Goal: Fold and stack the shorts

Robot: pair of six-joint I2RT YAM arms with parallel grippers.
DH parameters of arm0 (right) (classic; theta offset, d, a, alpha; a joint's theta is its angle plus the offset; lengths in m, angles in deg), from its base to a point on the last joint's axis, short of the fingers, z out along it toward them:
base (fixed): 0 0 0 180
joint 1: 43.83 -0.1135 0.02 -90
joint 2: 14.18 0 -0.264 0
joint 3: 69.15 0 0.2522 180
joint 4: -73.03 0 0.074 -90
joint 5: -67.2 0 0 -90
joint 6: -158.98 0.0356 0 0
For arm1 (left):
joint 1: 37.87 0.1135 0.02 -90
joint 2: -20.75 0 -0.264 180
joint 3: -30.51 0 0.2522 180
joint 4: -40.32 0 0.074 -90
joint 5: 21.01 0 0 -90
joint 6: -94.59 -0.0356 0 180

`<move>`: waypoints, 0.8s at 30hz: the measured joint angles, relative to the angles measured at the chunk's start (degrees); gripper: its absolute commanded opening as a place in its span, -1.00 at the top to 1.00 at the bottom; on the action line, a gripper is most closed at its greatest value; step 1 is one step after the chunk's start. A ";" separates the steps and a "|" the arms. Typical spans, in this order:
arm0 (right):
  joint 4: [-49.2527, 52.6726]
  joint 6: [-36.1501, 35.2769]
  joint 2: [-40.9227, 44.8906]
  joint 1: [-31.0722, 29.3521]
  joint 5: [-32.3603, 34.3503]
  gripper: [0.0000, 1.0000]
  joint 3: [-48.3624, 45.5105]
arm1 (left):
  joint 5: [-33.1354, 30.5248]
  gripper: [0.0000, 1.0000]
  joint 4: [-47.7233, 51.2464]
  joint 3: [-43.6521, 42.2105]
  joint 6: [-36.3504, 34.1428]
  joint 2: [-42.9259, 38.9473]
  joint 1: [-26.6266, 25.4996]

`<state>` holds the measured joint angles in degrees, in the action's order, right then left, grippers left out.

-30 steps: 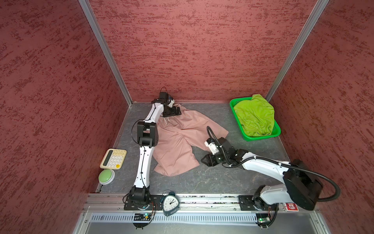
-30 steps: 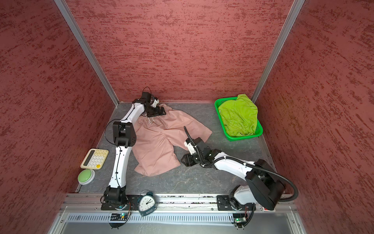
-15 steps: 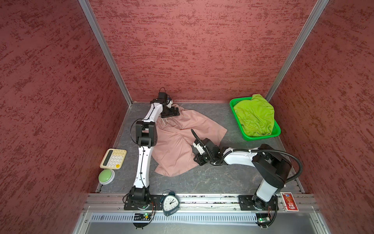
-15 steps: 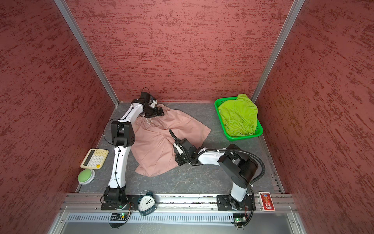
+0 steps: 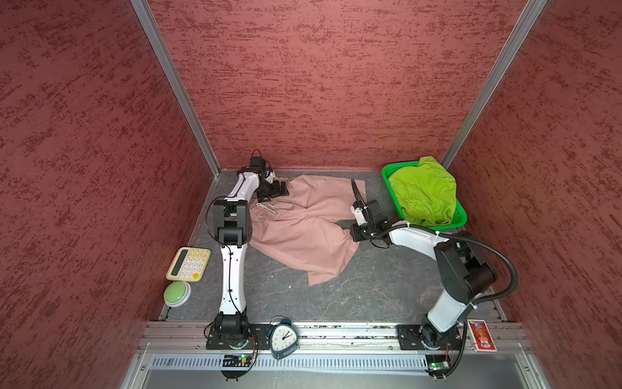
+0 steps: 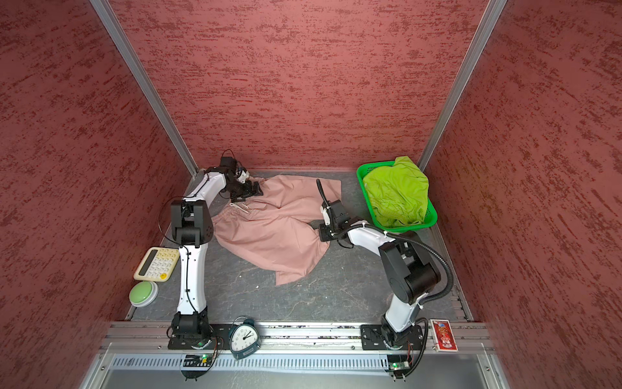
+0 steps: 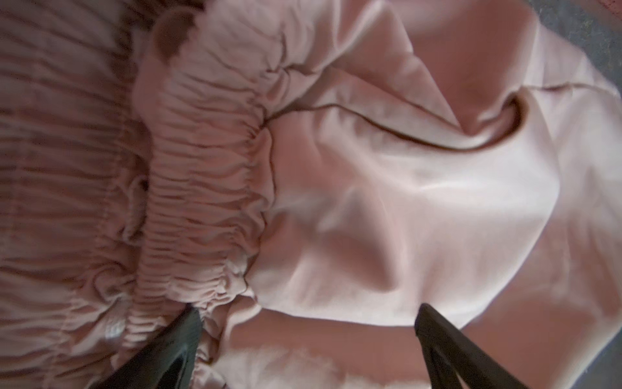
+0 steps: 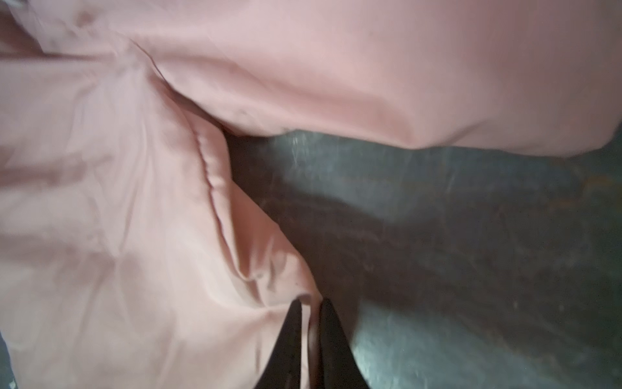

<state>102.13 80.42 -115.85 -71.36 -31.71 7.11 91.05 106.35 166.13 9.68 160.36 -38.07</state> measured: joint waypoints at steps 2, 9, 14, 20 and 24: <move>0.37 -1.38 -2.58 0.57 0.55 0.14 3.98 | 0.79 -0.99 -0.92 -3.34 0.70 -1.95 0.17; 0.55 -2.08 4.31 1.03 0.63 -0.28 2.12 | 10.23 -0.99 -7.06 -14.60 4.96 -11.04 0.42; 3.72 5.68 20.96 -2.45 1.75 -0.35 -8.92 | 9.99 -0.99 -12.13 -22.82 7.28 -23.50 0.46; 9.27 23.28 32.48 -17.53 1.20 -0.36 -20.39 | 0.28 -0.99 -16.85 -37.35 8.20 -40.59 0.87; 12.13 32.37 30.14 -25.33 1.77 -0.40 -23.32 | -3.41 -0.99 -20.39 -50.80 9.81 -48.76 2.23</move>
<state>114.26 112.79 -85.71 -96.69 -29.94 -16.21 87.64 85.96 115.34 19.49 111.59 -35.84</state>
